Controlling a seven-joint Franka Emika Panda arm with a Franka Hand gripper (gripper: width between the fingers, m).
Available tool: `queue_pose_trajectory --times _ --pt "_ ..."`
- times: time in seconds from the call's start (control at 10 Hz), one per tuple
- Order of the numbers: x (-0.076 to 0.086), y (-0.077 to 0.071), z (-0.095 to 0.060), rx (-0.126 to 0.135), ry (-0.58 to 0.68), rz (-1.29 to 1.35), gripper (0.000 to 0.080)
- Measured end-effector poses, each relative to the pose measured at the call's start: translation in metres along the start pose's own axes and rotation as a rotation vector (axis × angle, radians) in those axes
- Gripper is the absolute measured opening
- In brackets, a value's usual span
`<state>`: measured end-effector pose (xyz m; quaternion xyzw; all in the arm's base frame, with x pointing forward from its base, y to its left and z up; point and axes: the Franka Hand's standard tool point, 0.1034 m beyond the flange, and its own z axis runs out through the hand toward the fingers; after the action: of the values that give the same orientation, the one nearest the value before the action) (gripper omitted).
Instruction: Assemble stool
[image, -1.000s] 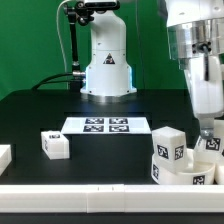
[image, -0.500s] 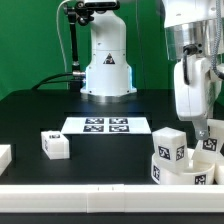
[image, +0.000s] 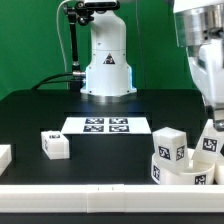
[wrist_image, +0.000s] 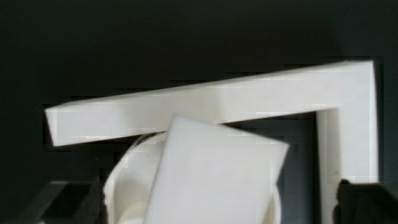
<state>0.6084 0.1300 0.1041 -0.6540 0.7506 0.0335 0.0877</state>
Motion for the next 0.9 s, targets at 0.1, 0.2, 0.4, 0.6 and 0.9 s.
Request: queue_pose_trajectory --times 0.1,0.2,0.4,0.6,0.9 --pt "0.0015 -0.0003 0.0007 0.002 0.002 -0.104 0.0649" --pt "0.0023 0.0002 0.002 0.0 0.003 -0.168 0.0649" --pt "0.0025 0.0012 0.003 -0.007 0.017 -0.367 0.0649" --pt "-0.0017 0.0035 0.0036 -0.028 0.059 -0.664 0.0649" --pt "-0.0049 0.0031 0.0033 -0.037 0.058 -1.104 0.0649"
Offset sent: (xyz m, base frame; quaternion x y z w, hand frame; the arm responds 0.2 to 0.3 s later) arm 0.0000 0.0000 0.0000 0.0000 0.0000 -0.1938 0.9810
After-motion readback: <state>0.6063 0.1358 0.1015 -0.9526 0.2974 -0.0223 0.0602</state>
